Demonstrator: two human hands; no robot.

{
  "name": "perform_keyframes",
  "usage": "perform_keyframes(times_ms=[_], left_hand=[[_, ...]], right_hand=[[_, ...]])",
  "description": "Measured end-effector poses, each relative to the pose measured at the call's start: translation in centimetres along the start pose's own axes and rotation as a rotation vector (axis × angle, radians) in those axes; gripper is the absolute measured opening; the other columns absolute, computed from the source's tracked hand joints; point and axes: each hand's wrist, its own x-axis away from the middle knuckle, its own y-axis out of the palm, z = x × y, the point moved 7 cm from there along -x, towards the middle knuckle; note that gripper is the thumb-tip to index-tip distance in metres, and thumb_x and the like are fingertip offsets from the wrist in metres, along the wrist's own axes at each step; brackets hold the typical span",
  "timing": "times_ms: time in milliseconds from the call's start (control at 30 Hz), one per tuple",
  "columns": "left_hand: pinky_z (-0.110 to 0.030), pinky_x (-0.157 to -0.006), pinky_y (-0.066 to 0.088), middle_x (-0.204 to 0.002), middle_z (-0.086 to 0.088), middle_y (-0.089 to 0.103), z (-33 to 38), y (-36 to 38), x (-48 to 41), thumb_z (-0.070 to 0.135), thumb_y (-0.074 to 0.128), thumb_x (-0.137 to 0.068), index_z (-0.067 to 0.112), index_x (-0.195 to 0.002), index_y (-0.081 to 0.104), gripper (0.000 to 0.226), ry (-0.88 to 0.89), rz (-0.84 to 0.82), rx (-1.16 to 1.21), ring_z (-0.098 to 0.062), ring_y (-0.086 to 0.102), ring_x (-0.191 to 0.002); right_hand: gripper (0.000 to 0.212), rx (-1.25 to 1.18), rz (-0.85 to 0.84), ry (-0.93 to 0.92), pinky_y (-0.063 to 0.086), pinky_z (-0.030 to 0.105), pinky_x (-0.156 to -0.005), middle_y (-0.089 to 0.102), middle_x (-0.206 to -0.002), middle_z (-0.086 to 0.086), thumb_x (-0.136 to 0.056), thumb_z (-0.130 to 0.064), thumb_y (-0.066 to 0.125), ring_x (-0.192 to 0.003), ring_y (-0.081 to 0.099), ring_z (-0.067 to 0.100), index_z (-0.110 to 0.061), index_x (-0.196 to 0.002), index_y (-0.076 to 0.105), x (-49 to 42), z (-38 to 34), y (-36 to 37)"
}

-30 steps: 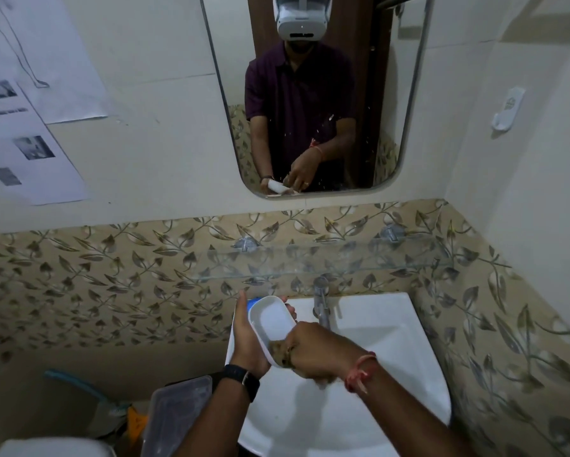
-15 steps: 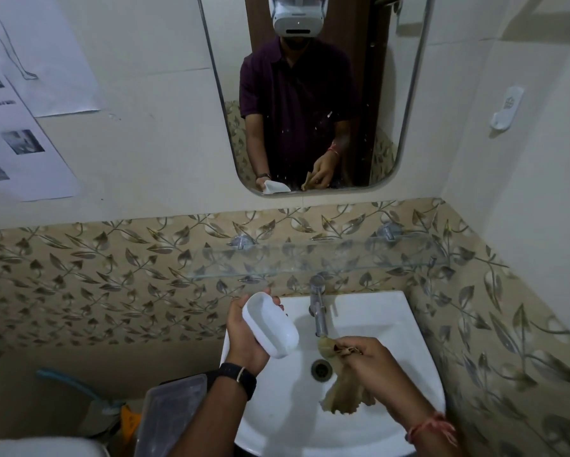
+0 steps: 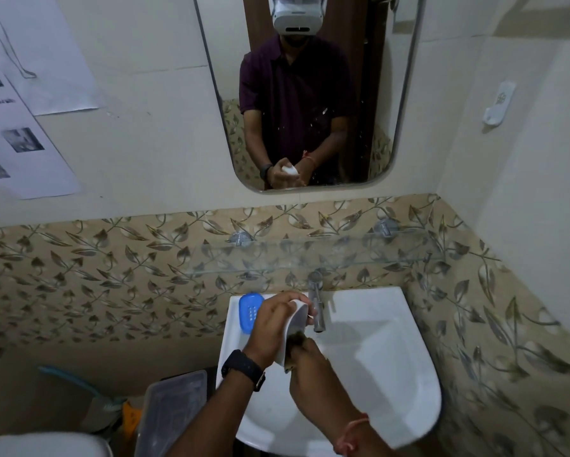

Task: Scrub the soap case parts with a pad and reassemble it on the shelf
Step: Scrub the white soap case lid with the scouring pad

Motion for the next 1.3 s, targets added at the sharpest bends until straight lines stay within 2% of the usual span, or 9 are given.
perform_keyframes(times_ms=[100, 267, 433, 567, 667, 800, 1000, 1133, 1300], left_hand=[[-0.047, -0.077, 0.058, -0.094, -0.031, 0.067, 0.7, -0.2, 0.3, 0.03, 0.055, -0.087, -0.011, -0.102, 0.068, 0.046, 0.132, -0.005, -0.067, -0.038, 0.066, -0.086], [-0.054, -0.081, 0.057, -0.098, -0.034, 0.069, 1.1, -1.9, 0.5, 0.028, 0.053, -0.089, -0.011, -0.101, 0.07, 0.045, 0.199, 0.024, -0.061, -0.041, 0.068, -0.088], [-0.047, -0.082, 0.058, -0.099, -0.031, 0.071, 1.2, -3.6, 0.0, 0.029, 0.051, -0.088, -0.009, -0.103, 0.07, 0.045, 0.188, 0.074, -0.026, -0.039, 0.07, -0.09], [-0.063, -0.088, 0.052, -0.1, -0.035, 0.068, 0.5, -2.9, -0.2, 0.033, 0.051, -0.087, -0.01, -0.102, 0.069, 0.049, 0.136, 0.061, 0.021, -0.046, 0.064, -0.094], [-0.063, -0.088, 0.053, -0.099, -0.032, 0.069, 1.0, -2.3, -0.6, 0.032, 0.049, -0.088, -0.007, -0.101, 0.07, 0.047, 0.187, 0.057, -0.039, -0.05, 0.064, -0.093], [-0.057, -0.085, 0.057, -0.098, -0.026, 0.072, 1.9, -3.0, -0.8, 0.035, 0.05, -0.09, 0.002, -0.099, 0.075, 0.042, 0.227, 0.084, -0.034, -0.048, 0.067, -0.092], [-0.053, -0.089, 0.056, -0.094, -0.018, 0.074, 0.7, -4.0, -0.3, 0.037, 0.052, -0.089, 0.007, -0.095, 0.076, 0.039, 0.086, 0.138, 0.183, -0.036, 0.07, -0.091], [-0.048, -0.088, 0.054, -0.088, -0.015, 0.075, 0.1, -4.8, -0.3, 0.023, 0.029, -0.102, 0.009, -0.091, 0.078, 0.053, 0.005, 0.162, 0.366, -0.029, 0.072, -0.085], [-0.039, -0.078, 0.061, -0.086, -0.012, 0.074, -0.2, -3.9, -0.2, 0.029, 0.029, -0.101, 0.011, -0.087, 0.079, 0.055, -0.048, 0.164, 0.453, -0.028, 0.071, -0.081]], right_hand=[[0.032, -0.219, -0.132, 0.09, 0.039, 0.023, -0.066, 0.059, -0.089, 0.002, -0.089, -0.002, 0.042, -0.074, 0.052, 0.013, -0.026, -0.075, 0.056, -0.3, 0.1, -0.1], [0.024, -0.658, -0.329, 0.304, 0.039, 0.023, -0.053, 0.058, -0.072, 0.009, -0.084, 0.006, 0.048, -0.058, 0.051, 0.012, -0.008, -0.082, 0.067, 0.3, 3.1, -1.0], [0.04, -0.651, -0.041, 0.315, 0.04, 0.031, -0.072, 0.06, -0.075, 0.011, -0.063, -0.036, 0.065, -0.076, 0.053, 0.02, -0.002, -0.083, 0.075, -0.1, 5.5, -3.0], [0.022, -0.54, 0.067, 0.128, 0.051, 0.023, -0.077, 0.069, -0.1, 0.005, -0.09, -0.023, 0.06, -0.089, 0.065, 0.015, -0.036, -0.097, 0.076, -1.1, 2.9, -3.0], [0.037, -0.295, 0.054, -0.008, 0.049, 0.013, -0.07, 0.055, -0.1, -0.008, -0.093, -0.009, 0.043, -0.084, 0.06, 0.01, -0.032, -0.111, 0.065, -1.3, 0.7, -1.1], [0.045, -0.472, -0.056, -0.019, 0.042, 0.01, -0.072, 0.055, -0.086, -0.019, -0.086, -0.013, 0.04, -0.08, 0.058, -0.003, -0.036, -0.111, 0.07, -0.6, 0.3, -0.1], [0.041, -0.515, -0.156, 0.095, 0.045, 0.012, -0.073, 0.067, -0.083, -0.009, -0.088, -0.004, 0.052, -0.078, 0.064, -0.001, -0.035, -0.085, 0.078, 0.2, 4.7, -1.8], [0.027, -0.679, -0.036, 0.32, 0.046, 0.026, -0.07, 0.068, -0.077, -0.002, -0.072, -0.039, 0.066, -0.072, 0.061, 0.012, -0.019, -0.084, 0.079, 0.7, 7.3, -3.2], [0.033, -0.941, 0.098, 0.388, 0.047, 0.037, -0.078, 0.073, -0.097, 0.018, -0.094, 0.002, 0.047, -0.09, 0.065, 0.033, -0.009, -0.11, 0.073, -0.2, 5.7, -2.5]])
